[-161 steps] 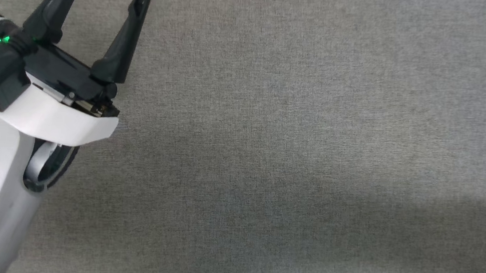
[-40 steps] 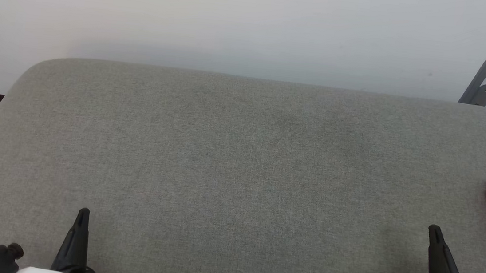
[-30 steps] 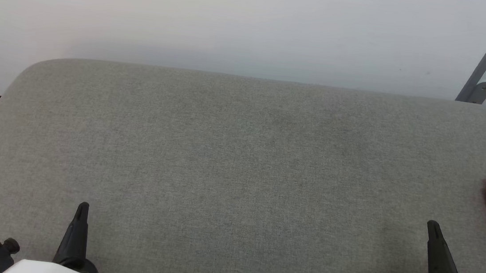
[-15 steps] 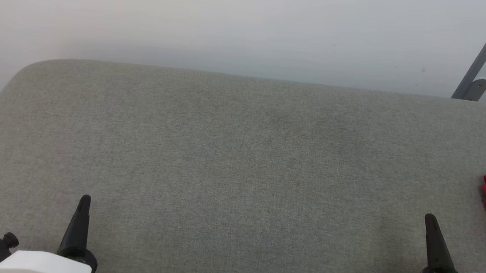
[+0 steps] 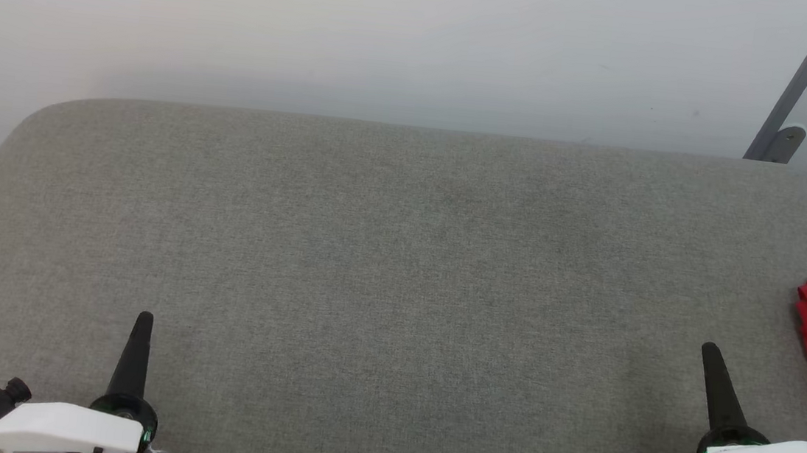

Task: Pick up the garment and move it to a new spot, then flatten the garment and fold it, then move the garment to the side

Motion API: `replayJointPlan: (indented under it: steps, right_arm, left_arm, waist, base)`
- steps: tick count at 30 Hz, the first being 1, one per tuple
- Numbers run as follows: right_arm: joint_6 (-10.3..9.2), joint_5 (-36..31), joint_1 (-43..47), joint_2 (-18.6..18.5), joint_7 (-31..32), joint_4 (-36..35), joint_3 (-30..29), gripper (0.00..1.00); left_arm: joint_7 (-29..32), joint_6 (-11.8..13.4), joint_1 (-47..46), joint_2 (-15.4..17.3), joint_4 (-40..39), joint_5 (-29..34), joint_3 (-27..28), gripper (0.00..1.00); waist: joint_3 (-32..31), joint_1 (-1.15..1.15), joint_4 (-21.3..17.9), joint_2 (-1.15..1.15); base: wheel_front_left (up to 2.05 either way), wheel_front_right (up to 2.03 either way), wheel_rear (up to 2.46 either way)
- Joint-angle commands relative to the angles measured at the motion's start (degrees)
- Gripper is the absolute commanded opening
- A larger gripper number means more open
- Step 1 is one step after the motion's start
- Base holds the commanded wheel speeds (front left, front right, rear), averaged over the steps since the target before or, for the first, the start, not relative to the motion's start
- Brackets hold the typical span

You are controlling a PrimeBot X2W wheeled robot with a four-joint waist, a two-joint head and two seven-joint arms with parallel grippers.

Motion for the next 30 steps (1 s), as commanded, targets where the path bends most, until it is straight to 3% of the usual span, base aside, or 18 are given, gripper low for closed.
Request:
replayJointPlan:
  steps: [1,30]
  right_arm:
    - [0.01,1.2,-1.0,-0.1,0.3,-0.2,0.1,0.0]
    - [0.0,16.2,-3.9,0.0,2.9,2.5,0.4,0.0]
  left_arm:
    - [0.4,0.1,-1.3,0.0,-0.2,-1.5,0.4,0.0]
    - [4.5,0.1,-4.6,-1.7,2.1,-14.6,2.1,0.0]
  waist:
    - [0.0,0.0,0.0,0.0]
    - [0.3,0.0,-1.4,0.0]
  base:
    - [0.0,0.0,0.0]
    - [0.0,0.0,0.0]
